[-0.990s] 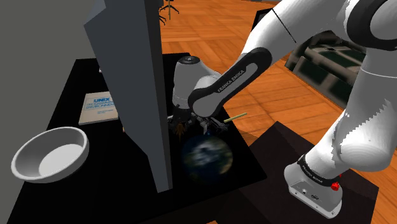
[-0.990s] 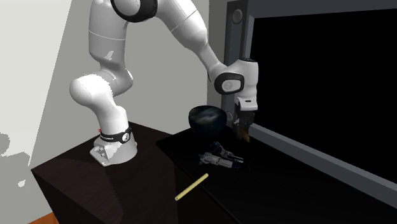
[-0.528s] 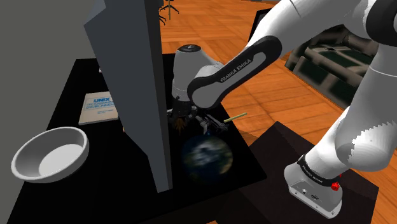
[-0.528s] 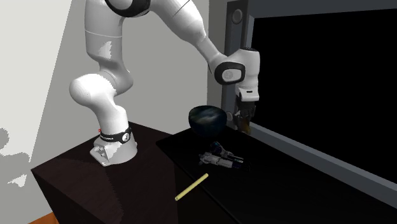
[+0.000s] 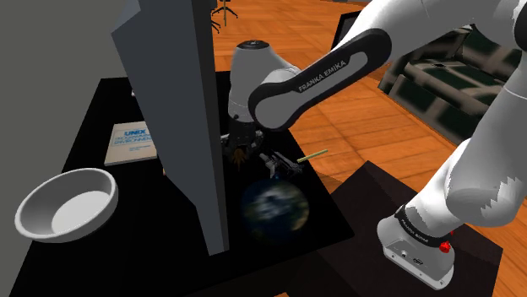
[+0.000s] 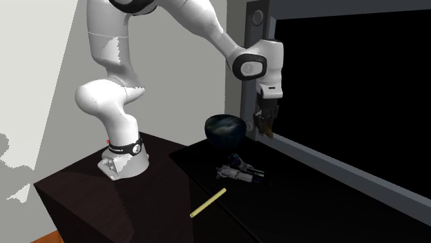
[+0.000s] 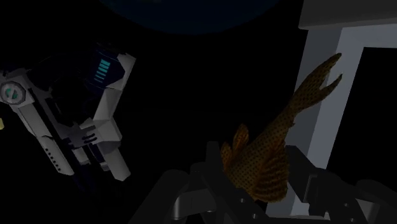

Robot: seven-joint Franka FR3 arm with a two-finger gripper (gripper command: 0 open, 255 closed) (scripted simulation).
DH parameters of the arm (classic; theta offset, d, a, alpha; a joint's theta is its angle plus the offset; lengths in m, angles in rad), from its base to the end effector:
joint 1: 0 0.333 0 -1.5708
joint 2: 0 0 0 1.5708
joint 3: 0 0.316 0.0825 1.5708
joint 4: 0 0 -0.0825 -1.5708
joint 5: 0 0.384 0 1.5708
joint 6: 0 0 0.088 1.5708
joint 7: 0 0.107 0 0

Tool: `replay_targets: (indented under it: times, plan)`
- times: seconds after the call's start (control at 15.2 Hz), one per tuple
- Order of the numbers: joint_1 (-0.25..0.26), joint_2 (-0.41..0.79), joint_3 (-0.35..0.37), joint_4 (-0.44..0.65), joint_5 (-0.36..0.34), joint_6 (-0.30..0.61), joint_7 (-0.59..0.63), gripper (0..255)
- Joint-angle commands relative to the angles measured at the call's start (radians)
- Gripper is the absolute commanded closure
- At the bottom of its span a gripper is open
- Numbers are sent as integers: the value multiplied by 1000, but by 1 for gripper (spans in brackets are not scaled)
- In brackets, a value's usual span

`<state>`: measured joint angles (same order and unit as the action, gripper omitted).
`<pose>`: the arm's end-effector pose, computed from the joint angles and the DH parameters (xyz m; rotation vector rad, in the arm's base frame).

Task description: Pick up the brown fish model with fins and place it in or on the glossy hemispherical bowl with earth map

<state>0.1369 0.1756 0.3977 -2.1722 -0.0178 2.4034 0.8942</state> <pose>0.4850 0.2841 0.3249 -3.0064 0.5388 -0.0252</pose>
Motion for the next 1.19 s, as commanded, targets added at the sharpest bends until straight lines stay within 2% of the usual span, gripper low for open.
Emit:
replay_targets:
  times: [0.0,1.06,1.12]
  plan:
    - [-3,-19,3,11,10,-28,-6,255]
    - [-14,-132,9,105,64,-227,-36,255]
    - [-8,-162,16,69,78,-219,-30,255]
